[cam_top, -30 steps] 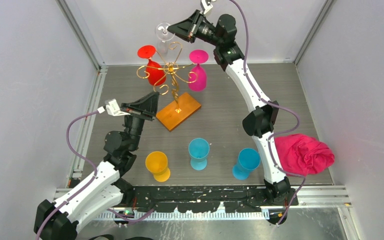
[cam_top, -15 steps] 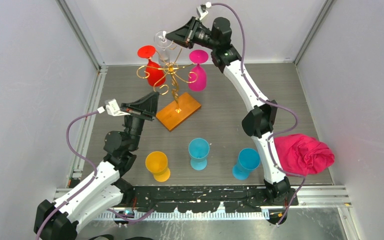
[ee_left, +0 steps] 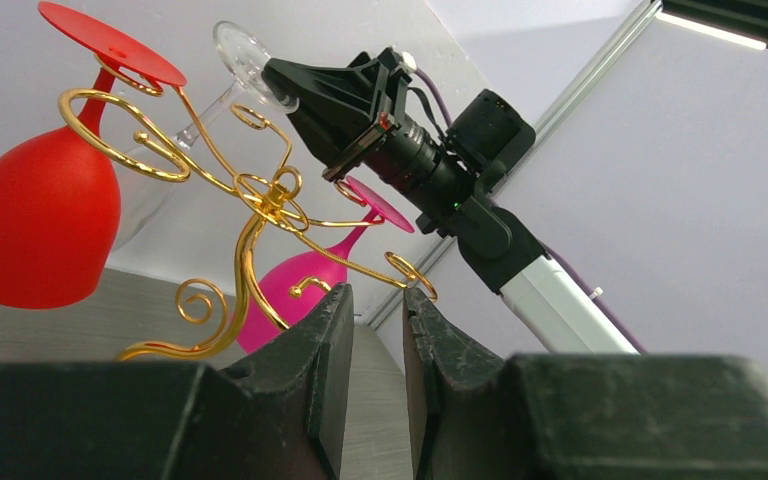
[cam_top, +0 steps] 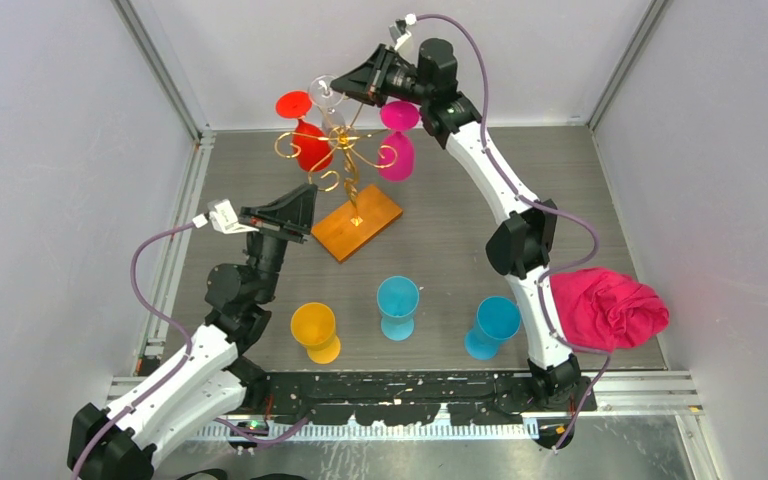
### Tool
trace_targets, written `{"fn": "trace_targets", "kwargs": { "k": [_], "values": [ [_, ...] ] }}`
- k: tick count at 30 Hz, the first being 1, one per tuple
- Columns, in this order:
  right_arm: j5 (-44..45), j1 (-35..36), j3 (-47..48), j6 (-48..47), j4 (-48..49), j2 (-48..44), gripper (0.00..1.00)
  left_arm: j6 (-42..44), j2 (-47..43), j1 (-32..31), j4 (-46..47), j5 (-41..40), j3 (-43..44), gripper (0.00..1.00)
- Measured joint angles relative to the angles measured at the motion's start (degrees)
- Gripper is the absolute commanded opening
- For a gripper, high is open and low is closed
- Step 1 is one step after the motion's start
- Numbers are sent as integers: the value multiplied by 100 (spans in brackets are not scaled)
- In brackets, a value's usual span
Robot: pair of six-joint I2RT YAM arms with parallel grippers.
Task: Place the wine glass upside down on the wine glass rack
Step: Turn the wine glass upside down at the wine rack.
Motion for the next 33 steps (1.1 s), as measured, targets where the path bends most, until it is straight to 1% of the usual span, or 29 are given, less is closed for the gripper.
{"fn": "trace_targets", "kwargs": {
  "k": [5,15,33],
  "values": [
    [33,22,4,-179,-192,-177,1,-2,-48,0,-15,26,0,26],
    [33,33,216,-374,-474,-199,1,-4,-90,0,-140,61,0,26],
    [31,31,358,-448,-494,-197,1,-7,-116,0,-162,59,0,26]
  ]
}}
